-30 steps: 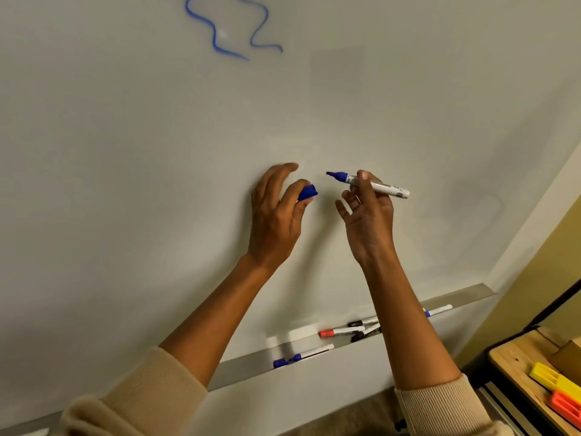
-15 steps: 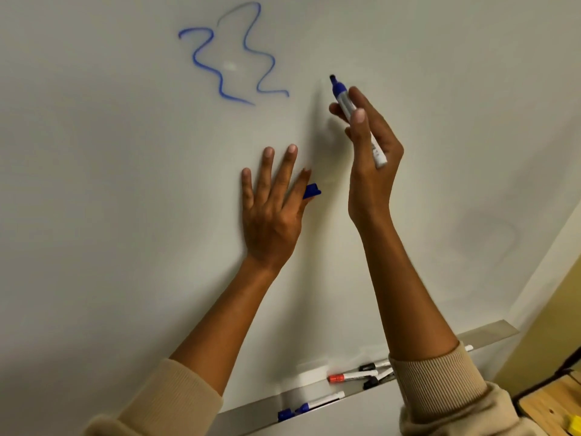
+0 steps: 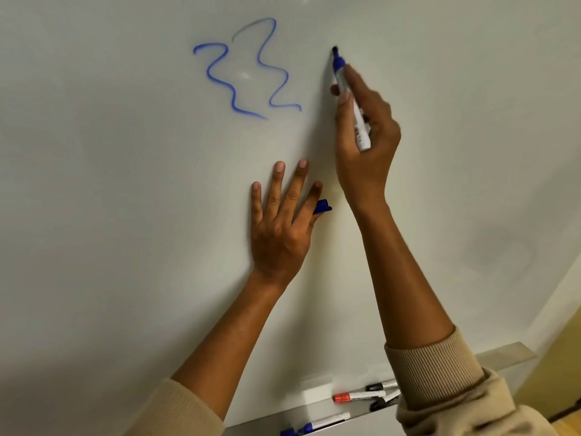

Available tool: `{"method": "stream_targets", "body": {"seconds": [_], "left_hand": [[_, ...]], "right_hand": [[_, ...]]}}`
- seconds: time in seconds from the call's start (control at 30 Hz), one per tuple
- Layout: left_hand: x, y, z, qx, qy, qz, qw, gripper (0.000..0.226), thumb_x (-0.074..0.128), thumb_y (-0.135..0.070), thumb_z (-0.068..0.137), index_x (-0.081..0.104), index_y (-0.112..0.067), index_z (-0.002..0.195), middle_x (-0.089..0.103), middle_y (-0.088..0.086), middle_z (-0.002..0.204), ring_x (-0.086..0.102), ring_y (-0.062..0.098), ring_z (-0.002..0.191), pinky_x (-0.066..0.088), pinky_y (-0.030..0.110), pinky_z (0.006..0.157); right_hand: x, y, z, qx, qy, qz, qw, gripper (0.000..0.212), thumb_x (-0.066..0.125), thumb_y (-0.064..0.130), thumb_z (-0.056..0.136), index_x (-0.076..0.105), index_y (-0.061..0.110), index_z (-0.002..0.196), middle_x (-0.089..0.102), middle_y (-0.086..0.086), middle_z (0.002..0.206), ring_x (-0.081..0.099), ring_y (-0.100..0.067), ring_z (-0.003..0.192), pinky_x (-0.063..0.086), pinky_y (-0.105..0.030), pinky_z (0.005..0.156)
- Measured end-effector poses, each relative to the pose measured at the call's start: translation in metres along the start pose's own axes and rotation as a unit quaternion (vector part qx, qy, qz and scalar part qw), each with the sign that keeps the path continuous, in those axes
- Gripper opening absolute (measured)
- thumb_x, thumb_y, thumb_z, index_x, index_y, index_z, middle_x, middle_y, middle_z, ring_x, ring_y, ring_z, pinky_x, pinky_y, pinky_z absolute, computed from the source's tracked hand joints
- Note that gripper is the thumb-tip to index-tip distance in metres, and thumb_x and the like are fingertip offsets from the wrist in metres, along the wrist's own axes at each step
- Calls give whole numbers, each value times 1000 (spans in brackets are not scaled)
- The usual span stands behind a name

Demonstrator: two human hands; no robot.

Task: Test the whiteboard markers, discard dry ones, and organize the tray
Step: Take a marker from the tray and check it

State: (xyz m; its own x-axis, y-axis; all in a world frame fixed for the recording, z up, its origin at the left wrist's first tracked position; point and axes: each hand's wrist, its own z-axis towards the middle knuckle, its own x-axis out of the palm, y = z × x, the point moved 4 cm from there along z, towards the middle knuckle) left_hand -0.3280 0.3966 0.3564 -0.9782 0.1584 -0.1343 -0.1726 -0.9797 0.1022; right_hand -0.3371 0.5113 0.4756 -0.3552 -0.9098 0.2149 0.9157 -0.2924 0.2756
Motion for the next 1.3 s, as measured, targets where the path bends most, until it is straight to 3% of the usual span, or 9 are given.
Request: {"method": "stream_targets", "body": {"seconds": [0.1, 0.2, 0.33, 0.53, 0.67, 0.8, 0.97, 1.1, 1.3], "left_hand": [[0, 0, -1, 4, -1, 2, 1000, 41, 57, -31, 99, 54, -22, 139, 43, 7, 150, 32, 35, 143, 19, 55, 118], [1, 0, -2, 9, 11, 2, 1000, 41, 56, -30, 100, 53, -21, 140, 41, 8, 152, 30, 36, 144, 18, 56, 118], [-1, -1, -1, 11, 25, -1, 1000, 41, 55, -31, 100, 52, -22, 140, 39, 9, 153, 28, 36, 144, 17, 56, 118], [-12, -8, -2, -24, 77, -73, 994, 37, 53, -34, 99, 59, -21, 133, 32, 11, 156, 19, 35, 148, 9, 59, 119], [-20, -26, -29, -79, 114, -193, 971, 29, 53, -27, 99, 64, -14, 123, 30, 15, 157, 16, 33, 149, 9, 59, 119], [-24, -53, -88, -145, 167, -315, 923, 27, 52, -25, 100, 66, -8, 114, 41, 12, 150, 27, 27, 146, 29, 52, 115], [-27, -77, -158, -297, 267, -429, 810, 25, 53, -24, 99, 62, -18, 121, 60, -2, 125, 53, 13, 120, 47, 41, 102], [-36, -93, -188, -333, 336, -457, 754, 20, 53, -21, 100, 62, -27, 116, 66, -9, 111, 59, 9, 108, 50, 29, 94], [-42, -127, -217, -333, 431, -498, 674, 21, 51, -21, 101, 64, -16, 116, 71, -4, 104, 64, 8, 99, 47, 12, 81]], "right_hand": [[-13, -7, -15, 3, 10, -21, 1000, 31, 57, 13, 98, 66, 5, 127, 71, 6, 104, 66, -17, 91, 55, -41, 79], [-26, -19, -26, 49, 9, 3, 999, 32, 56, 16, 100, 65, 7, 129, 70, 11, 106, 69, -23, 96, 55, -49, 79], [-42, -23, -47, 40, 68, -35, 996, 33, 56, 17, 99, 65, 8, 129, 73, -2, 108, 70, -24, 96, 56, -47, 80], [-92, -37, -65, 186, 54, -36, 980, 31, 55, 25, 101, 68, 13, 127, 74, -1, 107, 70, -17, 98, 57, -35, 85], [-122, -38, -88, 290, 66, 55, 953, 26, 53, 21, 102, 71, 10, 117, 76, -6, 96, 72, -22, 93, 55, -30, 85], [-150, -43, -131, 398, 45, 171, 900, 31, 46, 23, 103, 72, 5, 97, 71, -13, 83, 69, -25, 74, 56, -36, 77], [-184, -50, -195, 495, 53, 171, 850, 58, 34, 27, 107, 74, 16, 66, 63, -10, 60, 60, -22, 57, 52, -31, 63], [-208, -55, -233, 526, 73, 131, 837, 57, 35, 29, 107, 72, 13, 66, 62, -13, 60, 59, -21, 57, 52, -30, 65], [-245, -67, -276, 574, 96, 92, 808, 57, 35, 30, 107, 68, 0, 71, 59, -18, 61, 57, -18, 56, 50, -29, 65]]}}
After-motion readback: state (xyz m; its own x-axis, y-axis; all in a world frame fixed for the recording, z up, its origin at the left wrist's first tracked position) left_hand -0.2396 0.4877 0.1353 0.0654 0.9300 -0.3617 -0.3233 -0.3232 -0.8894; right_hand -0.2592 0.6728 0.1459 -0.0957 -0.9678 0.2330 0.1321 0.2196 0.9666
